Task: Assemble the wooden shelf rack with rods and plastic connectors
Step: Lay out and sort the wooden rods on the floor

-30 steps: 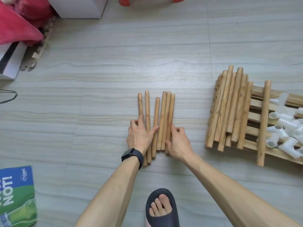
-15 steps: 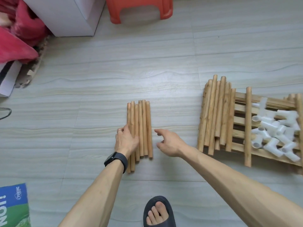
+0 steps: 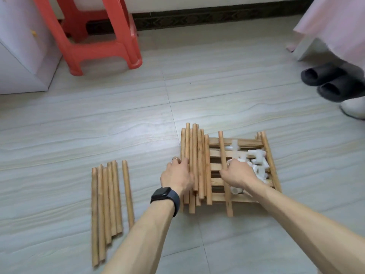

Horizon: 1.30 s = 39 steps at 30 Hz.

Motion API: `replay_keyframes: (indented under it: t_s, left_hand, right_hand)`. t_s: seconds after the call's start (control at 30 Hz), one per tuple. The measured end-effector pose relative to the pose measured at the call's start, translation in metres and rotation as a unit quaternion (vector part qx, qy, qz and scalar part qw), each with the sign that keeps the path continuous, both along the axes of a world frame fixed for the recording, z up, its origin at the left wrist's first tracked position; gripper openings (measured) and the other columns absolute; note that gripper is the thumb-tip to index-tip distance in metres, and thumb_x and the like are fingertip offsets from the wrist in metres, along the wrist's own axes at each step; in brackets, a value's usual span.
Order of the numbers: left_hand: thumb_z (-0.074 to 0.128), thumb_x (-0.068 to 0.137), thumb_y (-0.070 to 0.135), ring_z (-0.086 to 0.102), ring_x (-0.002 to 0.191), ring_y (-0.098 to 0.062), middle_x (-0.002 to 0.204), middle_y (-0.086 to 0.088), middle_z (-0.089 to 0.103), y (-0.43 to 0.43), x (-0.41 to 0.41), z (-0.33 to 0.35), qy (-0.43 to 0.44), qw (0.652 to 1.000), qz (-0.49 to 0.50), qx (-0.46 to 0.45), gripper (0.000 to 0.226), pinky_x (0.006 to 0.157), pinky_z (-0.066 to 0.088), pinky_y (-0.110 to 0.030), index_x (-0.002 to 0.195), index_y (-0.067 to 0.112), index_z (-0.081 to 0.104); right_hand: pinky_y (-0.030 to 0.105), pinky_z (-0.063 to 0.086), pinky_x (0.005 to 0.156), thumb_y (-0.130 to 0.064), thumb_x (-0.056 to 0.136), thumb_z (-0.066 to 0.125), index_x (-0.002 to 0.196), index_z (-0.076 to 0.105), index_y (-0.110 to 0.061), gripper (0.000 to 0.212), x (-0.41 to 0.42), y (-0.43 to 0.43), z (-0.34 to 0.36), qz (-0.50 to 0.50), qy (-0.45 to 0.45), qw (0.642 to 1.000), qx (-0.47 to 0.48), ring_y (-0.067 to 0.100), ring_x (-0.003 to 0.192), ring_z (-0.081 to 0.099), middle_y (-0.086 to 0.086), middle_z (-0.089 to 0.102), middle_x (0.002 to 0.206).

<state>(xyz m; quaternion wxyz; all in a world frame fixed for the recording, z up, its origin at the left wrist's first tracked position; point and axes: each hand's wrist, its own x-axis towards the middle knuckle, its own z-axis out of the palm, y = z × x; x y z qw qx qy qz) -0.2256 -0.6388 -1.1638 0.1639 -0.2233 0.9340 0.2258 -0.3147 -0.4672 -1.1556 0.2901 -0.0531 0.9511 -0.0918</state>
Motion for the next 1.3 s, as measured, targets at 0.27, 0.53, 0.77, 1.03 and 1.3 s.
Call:
replay_keyframes:
  t_s: [0.27, 0.53, 0.77, 1.03, 1.3]
  left_hand:
    - [0.051, 0.093, 0.064, 0.041, 0.132, -0.025, 0.148, -0.002, 0.026, 0.016, 0.014, -0.031, 0.06, 0.994, 0.066, 0.069, 0.049, 0.096, 0.051, -0.044, 0.139, 0.047, 0.047]
    - [0.051, 0.097, 0.048, 0.052, 0.121, -0.025, 0.142, -0.001, 0.037, 0.012, 0.023, -0.035, 0.092, 0.994, 0.055, 0.03, 0.032, 0.088, 0.051, -0.042, 0.126, 0.033, 0.052]
    - [0.059, 0.093, 0.055, 0.052, 0.117, -0.026, 0.124, -0.006, 0.052, 0.021, 0.001, -0.026, 0.035, 0.992, 0.068, -0.1, 0.051, 0.084, 0.048, -0.041, 0.124, 0.016, 0.05]
    - [0.062, 0.092, 0.046, 0.064, 0.104, -0.028, 0.115, -0.007, 0.064, 0.027, -0.033, -0.014, -0.061, 0.989, 0.064, -0.118, 0.041, 0.07, 0.042, -0.034, 0.114, 0.012, 0.064]
    - [0.06, 0.09, 0.039, 0.059, 0.075, -0.019, 0.082, 0.002, 0.061, 0.033, -0.052, -0.013, -0.091, 0.979, 0.012, -0.18, 0.02, 0.053, 0.034, -0.025, 0.081, 0.021, 0.06]
  right_hand:
    - [0.04, 0.047, 0.08, -0.076, 0.086, 0.052, 0.135, 0.046, -0.005, 0.086, 0.007, -0.027, -0.033, -0.055, -0.01, 0.995, -0.079, 0.037, 0.119, 0.059, 0.015, 0.063, 0.127]
    - [0.042, 0.054, 0.089, -0.069, 0.082, 0.064, 0.139, 0.04, -0.006, 0.088, 0.004, -0.029, -0.037, -0.091, -0.025, 0.991, -0.093, 0.035, 0.117, 0.06, 0.012, 0.062, 0.129]
    - [0.033, 0.044, 0.074, -0.05, 0.089, 0.061, 0.14, 0.043, -0.002, 0.072, 0.007, -0.015, -0.046, -0.115, -0.009, 0.989, -0.095, 0.034, 0.112, 0.062, 0.013, 0.066, 0.122]
    - [0.041, 0.051, 0.091, -0.052, 0.09, 0.063, 0.133, 0.046, -0.008, 0.064, 0.009, -0.01, -0.051, -0.13, -0.011, 0.982, -0.136, 0.034, 0.117, 0.059, 0.012, 0.064, 0.126]
    - [0.033, 0.044, 0.073, -0.04, 0.084, 0.064, 0.116, 0.053, -0.009, 0.046, 0.012, -0.012, -0.046, -0.118, 0.015, 0.986, -0.12, 0.035, 0.104, 0.064, 0.011, 0.067, 0.109]
